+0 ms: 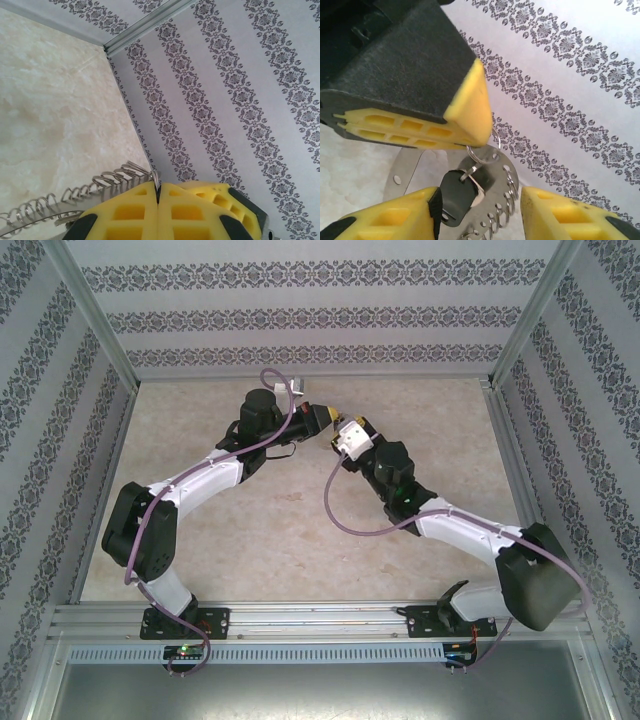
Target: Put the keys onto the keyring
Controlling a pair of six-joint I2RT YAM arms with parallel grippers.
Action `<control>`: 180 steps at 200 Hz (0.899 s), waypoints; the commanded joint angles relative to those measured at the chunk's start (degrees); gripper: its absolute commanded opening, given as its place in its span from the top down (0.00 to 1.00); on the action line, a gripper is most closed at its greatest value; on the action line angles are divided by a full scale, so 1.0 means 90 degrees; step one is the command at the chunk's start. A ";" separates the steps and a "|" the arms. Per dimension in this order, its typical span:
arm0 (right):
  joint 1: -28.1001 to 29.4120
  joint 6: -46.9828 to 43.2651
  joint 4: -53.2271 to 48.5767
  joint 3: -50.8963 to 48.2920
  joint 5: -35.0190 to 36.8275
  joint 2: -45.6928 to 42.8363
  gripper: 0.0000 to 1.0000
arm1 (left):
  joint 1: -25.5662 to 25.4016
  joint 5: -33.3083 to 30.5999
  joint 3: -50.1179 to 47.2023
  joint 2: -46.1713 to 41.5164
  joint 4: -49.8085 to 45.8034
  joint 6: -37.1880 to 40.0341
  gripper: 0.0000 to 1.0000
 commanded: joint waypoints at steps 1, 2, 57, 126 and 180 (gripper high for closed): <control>-0.0007 0.0236 0.0293 -0.0153 -0.0164 -0.0292 0.54 | -0.0055 0.0108 0.0125 -0.0081 0.0052 0.0145 1.00; -0.0007 0.0240 0.0277 -0.0153 -0.0165 -0.0297 0.54 | -0.0055 0.0112 0.0125 -0.0083 0.0053 0.0145 1.00; -0.0007 0.0197 0.0018 0.0118 -0.0345 -0.0212 0.54 | -0.0058 0.0137 0.0135 -0.0067 0.0104 0.0108 1.00; -0.0009 -0.0064 -0.0109 0.0730 -0.0414 0.0371 0.55 | -0.0054 0.0188 0.0154 -0.0063 0.0151 0.0069 1.00; -0.0035 -0.0363 -0.0284 0.0999 -0.0344 0.0767 0.64 | -0.0054 0.0216 0.0164 -0.0098 0.0141 0.0077 1.00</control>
